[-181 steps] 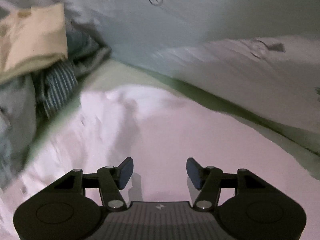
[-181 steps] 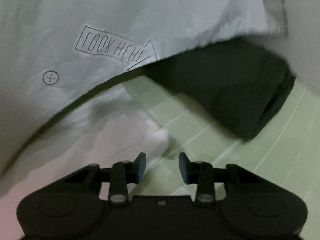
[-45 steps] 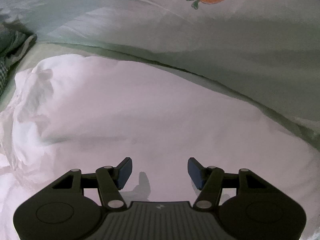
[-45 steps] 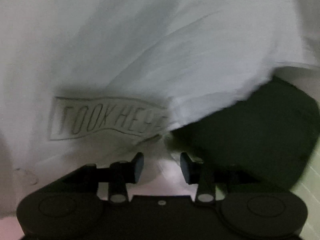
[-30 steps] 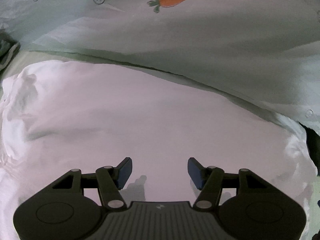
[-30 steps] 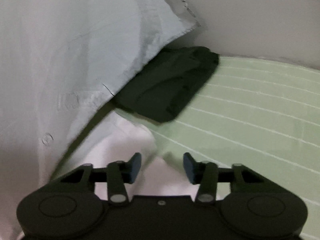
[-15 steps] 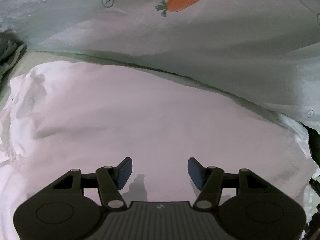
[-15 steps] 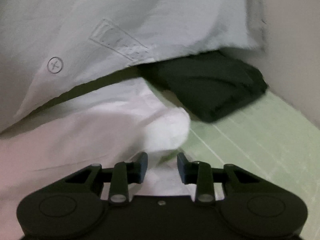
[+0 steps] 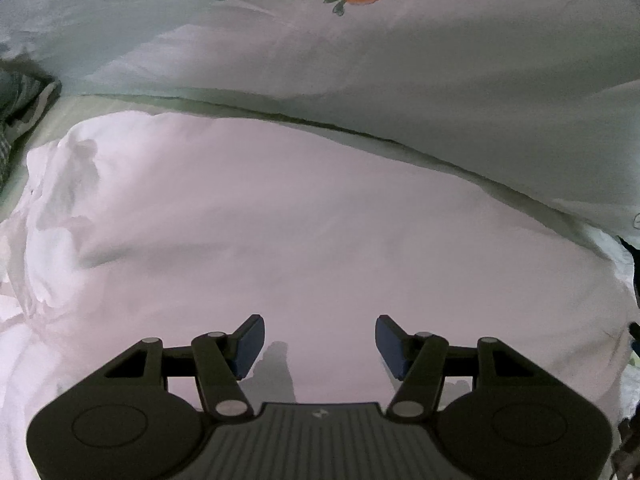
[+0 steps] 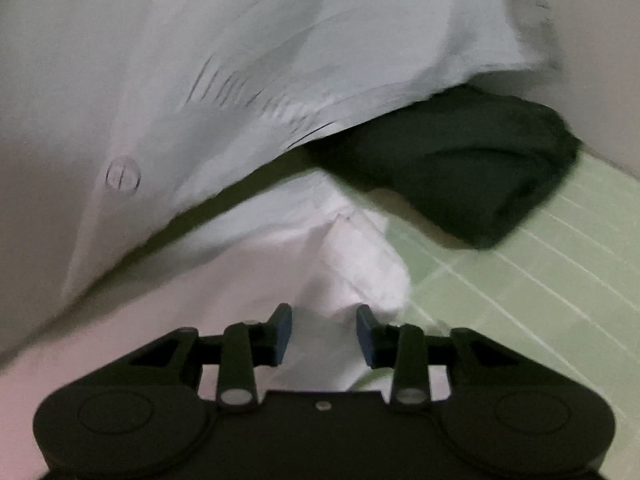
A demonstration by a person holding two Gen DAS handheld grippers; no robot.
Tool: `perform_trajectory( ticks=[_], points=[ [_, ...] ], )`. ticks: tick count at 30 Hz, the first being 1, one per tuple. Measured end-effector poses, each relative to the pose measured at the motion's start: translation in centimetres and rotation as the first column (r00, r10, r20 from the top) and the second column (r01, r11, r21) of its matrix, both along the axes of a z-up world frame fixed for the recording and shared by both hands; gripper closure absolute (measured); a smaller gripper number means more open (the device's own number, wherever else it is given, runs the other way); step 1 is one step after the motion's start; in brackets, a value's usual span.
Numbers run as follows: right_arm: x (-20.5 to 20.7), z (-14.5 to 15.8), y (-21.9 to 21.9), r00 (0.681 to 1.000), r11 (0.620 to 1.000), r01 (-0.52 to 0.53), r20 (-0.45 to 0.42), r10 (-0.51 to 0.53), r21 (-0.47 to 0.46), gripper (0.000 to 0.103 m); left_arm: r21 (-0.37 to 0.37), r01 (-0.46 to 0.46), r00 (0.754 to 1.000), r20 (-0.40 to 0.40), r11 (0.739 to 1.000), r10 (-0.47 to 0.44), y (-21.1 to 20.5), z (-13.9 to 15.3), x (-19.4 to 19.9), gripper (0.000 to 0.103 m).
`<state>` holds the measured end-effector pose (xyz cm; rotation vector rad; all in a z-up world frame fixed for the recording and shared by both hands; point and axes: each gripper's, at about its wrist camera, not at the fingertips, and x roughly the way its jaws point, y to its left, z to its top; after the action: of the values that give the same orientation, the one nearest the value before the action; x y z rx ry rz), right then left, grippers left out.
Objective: Fold clothes
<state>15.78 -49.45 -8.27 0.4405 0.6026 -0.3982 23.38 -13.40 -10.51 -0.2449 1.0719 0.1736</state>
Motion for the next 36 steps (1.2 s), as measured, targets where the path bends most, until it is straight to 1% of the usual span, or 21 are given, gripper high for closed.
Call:
perform_trajectory(
  ticks=[1,4,9,12,15,18,22,27,30,33,34,35,36],
  points=[
    [-0.7,0.1,-0.4,1.000,1.000,0.028,0.010,-0.028,0.011,0.065,0.000,0.002,1.000,-0.004,1.000,-0.002,-0.1,-0.1,0.0,0.041],
    [-2.4,0.1,-1.5,0.996,0.995,0.092,0.019,-0.092,0.034,0.067,0.002,0.016,1.000,-0.013,1.000,-0.016,-0.3,-0.2,0.2,0.040],
    [-3.5,-0.2,-2.5,0.986,0.986,0.165,0.004,-0.165,0.023,0.070,0.002,0.048,0.999,-0.014,0.999,-0.048,-0.5,-0.1,0.5,0.041],
    [-2.9,-0.7,-2.7,0.989,0.990,0.142,-0.045,-0.143,-0.025,0.070,-0.001,0.041,0.999,-0.017,0.999,-0.041,0.1,-0.3,0.6,0.041],
    [-1.8,-1.2,-2.9,0.992,0.994,0.109,-0.060,-0.110,-0.013,0.069,-0.013,0.025,0.999,-0.023,1.000,-0.026,0.3,-0.4,0.6,0.041],
    [-1.0,-1.5,-2.5,0.993,0.995,0.100,-0.060,-0.099,0.014,0.068,-0.016,0.020,0.999,-0.025,1.000,-0.021,0.3,-0.5,0.5,0.041],
    [-0.3,-1.8,-2.1,0.996,0.995,0.086,-0.040,-0.084,0.054,0.066,-0.014,0.024,0.999,-0.025,1.000,-0.024,0.2,-0.6,0.5,0.041],
    [0.7,-2.0,-1.5,0.999,0.997,0.043,-0.036,-0.041,0.058,0.066,-0.016,0.026,0.999,-0.040,1.000,-0.027,0.2,-0.9,0.7,0.041],
    [2.2,-2.0,-0.8,0.999,1.000,0.006,-0.054,-0.005,0.015,0.066,-0.017,0.040,0.998,-0.043,0.999,-0.041,0.1,-0.9,0.8,0.041],
    [2.9,-2.0,-0.6,0.998,1.000,0.014,-0.055,-0.013,0.014,0.066,-0.016,0.041,0.998,-0.038,0.999,-0.042,0.4,-0.9,0.9,0.041],
    [3.0,-2.0,-0.7,0.999,1.000,0.018,-0.051,-0.017,0.025,0.068,-0.017,0.039,0.999,-0.037,0.999,-0.039,0.5,-0.9,0.8,0.041],
    [3.1,-2.0,-0.7,0.999,0.999,0.009,-0.050,-0.007,0.035,0.075,-0.018,0.033,0.999,-0.038,0.999,-0.033,0.6,-1.0,0.8,0.041],
    [3.3,-2.0,-0.7,0.999,0.999,-0.002,-0.050,0.004,0.044,0.080,-0.020,0.026,0.999,-0.040,0.999,-0.026,0.7,-1.0,0.7,0.041]
  ],
)
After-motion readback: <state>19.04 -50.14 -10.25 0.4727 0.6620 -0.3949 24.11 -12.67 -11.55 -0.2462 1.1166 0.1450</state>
